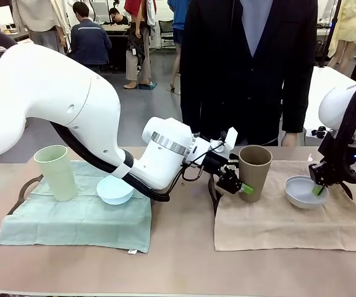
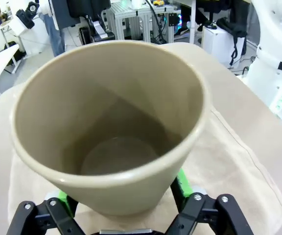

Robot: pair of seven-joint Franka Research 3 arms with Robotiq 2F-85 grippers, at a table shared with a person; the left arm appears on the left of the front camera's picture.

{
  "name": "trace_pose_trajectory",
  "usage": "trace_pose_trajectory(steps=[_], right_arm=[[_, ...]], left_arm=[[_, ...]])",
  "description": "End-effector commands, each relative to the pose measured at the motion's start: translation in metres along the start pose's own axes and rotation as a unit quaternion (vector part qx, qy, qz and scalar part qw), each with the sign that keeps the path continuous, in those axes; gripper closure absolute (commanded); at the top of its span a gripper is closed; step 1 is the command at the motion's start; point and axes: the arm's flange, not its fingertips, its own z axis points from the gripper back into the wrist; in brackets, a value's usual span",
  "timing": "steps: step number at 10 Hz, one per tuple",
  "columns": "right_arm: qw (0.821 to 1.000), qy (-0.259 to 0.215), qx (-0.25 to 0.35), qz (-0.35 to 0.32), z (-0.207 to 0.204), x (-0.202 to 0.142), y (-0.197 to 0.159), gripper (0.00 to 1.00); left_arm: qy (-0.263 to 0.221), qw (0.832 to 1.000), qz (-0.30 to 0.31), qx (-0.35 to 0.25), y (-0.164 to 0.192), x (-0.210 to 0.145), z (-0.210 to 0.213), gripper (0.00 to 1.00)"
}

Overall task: Set up a tray with a mat and arrange the tableware.
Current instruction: Place the Picnic Bowl and Reusable plastic cup back onto the Handle tray in front of the human's position.

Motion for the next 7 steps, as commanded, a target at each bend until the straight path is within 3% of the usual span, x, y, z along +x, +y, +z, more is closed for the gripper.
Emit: trace_pose_trajectory(steps=[1,3,4,5,6,7], right_arm=[[1.000,-0.001,-0.008,0.010,-0.001,0.005,-0.009,0.00],[1.000,-0.003,-0.015,0.011,0.001,0.003,-0.008,0.00],[1.000,-0.007,-0.024,0.009,0.006,0.001,-0.009,0.07],[0.999,-0.014,-0.028,0.006,0.014,-0.001,-0.011,0.37],[0.999,-0.018,-0.031,0.006,0.020,-0.004,-0.013,0.00],[0.999,-0.021,-0.033,0.001,0.026,-0.007,-0.016,0.17]], left_arm=[[-0.019,1.000,0.004,-0.006,0.008,-0.005,0.001,0.00],[-0.011,1.000,0.019,-0.003,0.007,-0.006,0.002,0.00],[0.005,0.999,0.032,-0.004,0.007,-0.006,0.003,0.00],[0.026,0.998,0.056,-0.002,0.007,-0.006,0.007,0.00],[0.045,0.996,0.078,-0.004,0.006,-0.005,0.011,0.00],[0.067,0.993,0.099,0.000,0.005,-0.004,0.017,0.00]])
